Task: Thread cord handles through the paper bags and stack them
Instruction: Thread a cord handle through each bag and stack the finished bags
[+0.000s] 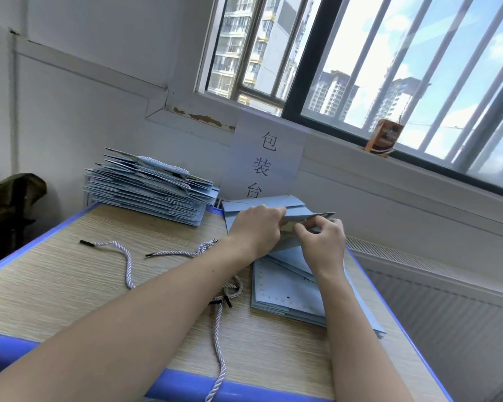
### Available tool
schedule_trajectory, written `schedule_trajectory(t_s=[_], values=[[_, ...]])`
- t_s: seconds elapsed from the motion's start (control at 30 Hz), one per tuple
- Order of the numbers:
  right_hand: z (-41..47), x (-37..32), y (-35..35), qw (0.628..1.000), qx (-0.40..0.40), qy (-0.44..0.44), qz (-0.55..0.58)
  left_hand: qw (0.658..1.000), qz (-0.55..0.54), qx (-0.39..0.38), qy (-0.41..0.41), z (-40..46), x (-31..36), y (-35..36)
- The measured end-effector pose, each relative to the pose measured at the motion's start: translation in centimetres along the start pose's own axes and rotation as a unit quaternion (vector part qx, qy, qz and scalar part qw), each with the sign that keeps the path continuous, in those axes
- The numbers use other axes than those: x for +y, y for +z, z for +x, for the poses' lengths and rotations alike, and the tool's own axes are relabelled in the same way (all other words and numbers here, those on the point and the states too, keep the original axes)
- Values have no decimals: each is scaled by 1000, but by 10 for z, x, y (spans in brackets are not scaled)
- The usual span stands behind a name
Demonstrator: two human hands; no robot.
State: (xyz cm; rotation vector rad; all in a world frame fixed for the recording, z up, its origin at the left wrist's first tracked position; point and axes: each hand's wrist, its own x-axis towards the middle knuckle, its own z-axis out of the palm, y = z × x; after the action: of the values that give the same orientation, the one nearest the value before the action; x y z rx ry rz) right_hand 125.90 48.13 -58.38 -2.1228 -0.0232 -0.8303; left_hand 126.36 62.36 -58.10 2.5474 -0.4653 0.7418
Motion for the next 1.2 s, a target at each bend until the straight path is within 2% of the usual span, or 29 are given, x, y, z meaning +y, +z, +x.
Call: schedule_trajectory(t_s=[0.4,0.6,0.73,0.97,1.2], values=[[1,-1,1,999,45,15,17,996,38,-56,59,2,1,-1],[0,-4,3,994,80,48,50,996,36,-39,76,1,5,2],[-3,-7,2,990,121,37,68,993,51,-41,103,0,9,5],[-12,-17,2,987,155,16,49,996,-8,-37,76,1,8,11],[-11,-21,-8,978,189,28,88,996,-64,-54,23,5,-9,18]])
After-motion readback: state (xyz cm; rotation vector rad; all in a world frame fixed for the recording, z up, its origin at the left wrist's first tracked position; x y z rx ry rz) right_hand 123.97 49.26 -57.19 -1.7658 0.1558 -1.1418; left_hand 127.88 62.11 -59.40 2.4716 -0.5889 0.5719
